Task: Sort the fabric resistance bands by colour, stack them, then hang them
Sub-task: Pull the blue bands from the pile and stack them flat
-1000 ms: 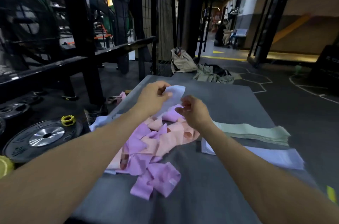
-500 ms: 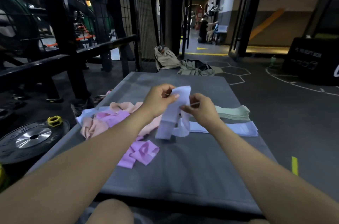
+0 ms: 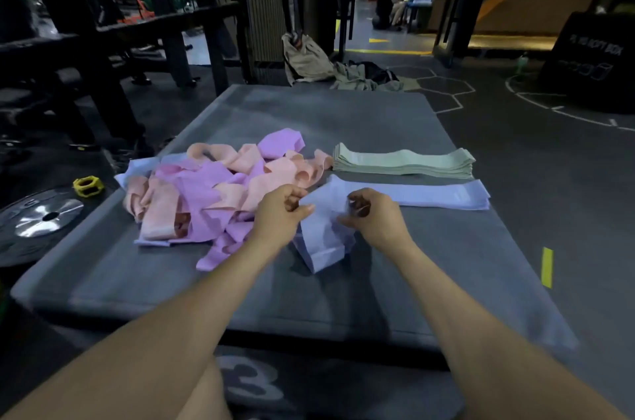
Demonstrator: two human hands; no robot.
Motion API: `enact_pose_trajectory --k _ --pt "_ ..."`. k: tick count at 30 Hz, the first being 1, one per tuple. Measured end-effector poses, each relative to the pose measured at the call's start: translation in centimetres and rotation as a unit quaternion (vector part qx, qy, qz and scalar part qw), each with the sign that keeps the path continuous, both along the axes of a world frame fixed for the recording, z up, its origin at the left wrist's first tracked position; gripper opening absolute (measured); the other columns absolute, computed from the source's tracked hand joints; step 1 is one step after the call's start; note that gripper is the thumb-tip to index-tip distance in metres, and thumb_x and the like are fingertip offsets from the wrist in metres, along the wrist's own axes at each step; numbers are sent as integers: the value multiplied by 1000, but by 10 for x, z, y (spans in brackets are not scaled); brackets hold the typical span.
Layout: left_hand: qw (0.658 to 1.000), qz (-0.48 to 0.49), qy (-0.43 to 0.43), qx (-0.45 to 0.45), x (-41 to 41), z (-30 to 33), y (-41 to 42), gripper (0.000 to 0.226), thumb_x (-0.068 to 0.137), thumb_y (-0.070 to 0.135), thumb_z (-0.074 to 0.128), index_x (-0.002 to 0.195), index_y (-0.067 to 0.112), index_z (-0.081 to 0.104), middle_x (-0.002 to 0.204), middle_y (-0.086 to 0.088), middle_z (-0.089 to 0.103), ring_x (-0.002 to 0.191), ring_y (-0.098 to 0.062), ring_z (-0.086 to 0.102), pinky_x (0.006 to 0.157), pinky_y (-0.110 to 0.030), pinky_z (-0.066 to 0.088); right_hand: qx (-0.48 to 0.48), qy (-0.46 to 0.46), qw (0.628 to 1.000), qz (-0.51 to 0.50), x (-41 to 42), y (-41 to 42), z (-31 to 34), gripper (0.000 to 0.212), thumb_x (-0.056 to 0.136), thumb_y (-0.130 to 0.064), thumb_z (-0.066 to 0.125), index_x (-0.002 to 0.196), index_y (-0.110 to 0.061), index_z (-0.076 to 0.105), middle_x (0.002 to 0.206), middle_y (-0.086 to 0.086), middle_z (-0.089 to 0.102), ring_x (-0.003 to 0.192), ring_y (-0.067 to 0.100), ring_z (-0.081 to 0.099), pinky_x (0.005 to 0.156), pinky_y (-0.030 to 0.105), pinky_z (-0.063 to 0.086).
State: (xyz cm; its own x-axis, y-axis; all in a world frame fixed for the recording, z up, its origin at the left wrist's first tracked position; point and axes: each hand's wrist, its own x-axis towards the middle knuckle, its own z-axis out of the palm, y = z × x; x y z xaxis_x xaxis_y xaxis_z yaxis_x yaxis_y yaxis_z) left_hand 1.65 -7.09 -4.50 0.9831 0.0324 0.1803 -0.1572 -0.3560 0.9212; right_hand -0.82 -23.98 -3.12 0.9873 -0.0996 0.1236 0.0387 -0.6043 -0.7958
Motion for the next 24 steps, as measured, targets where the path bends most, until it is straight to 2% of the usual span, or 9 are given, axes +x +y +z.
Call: enact_pose_trajectory --k 3,8,11,13,15,18,20,22,24 --pt "1000 17 13 -16 1 -10 3 18 79 -1 69 95 3 62 70 4 55 63 -10 48 66 -22 42 -37 13 999 18 0 -4 3 36 70 -26 82 97 -10 64 84 -1 60 75 15 52 68 20 38" --pt "997 37 40 -49 9 -13 7 17 78 3 71 89 12 60 79 -6 60 73 -20 54 75 -35 48 -97 19 987 131 -11 -3 14 19 72 -18 79 86 -12 67 83 -3 58 68 12 51 64 18 40" --pt "995 48 50 -69 10 -13 7 17 78 3 71 93 6 62 87 -13 64 74 -23 57 77 -40 52 -103 38 977 180 -17 -1 16 24 71 -17 81 91 -10 69 80 -7 55 65 4 48 64 13 41" --pt "994 50 63 -78 10 -12 7 19 79 3 71 97 1 62 93 -17 67 75 -26 62 79 -42 54 -137 43 966 213 -18 3 12 24 71 -17 80 92 -11 70 83 -6 55 71 7 49 65 12 40" --pt "994 48 72 -74 10 -10 5 22 80 5 70 100 -1 62 96 -17 68 75 -27 64 79 -42 55 -177 35 956 230 -16 6 8 16 75 -13 76 91 -10 71 87 -2 56 76 12 52 70 18 41" --pt "997 53 37 -43 8 -7 3 13 84 10 67 93 1 62 84 -10 66 69 -22 59 75 -37 53 -125 -4 974 190 -14 4 11 4 80 -8 71 81 -9 67 74 -5 58 70 13 51 70 22 42" --pt "997 69 -6 -29 9 -2 3 10 88 15 61 87 5 62 78 -5 63 70 -19 56 68 -30 48 -56 -38 988 139 -12 2 18 9 82 -9 69 77 -15 63 70 -7 58 65 10 50 66 17 42" --pt "997 61 -48 -26 9 9 4 17 92 20 56 94 4 62 88 -7 65 79 -20 59 66 -24 46 -5 -73 992 98 -10 2 29 14 84 -7 64 76 -18 59 71 -5 59 63 8 49 62 9 39" --pt "996 1 -79 -38 2 24 0 21 95 21 51 102 5 62 97 -2 65 86 -8 60 71 -13 45 23 -110 990 87 -9 4 38 19 86 -4 61 75 -20 58 72 -3 59 65 8 49 63 14 40"
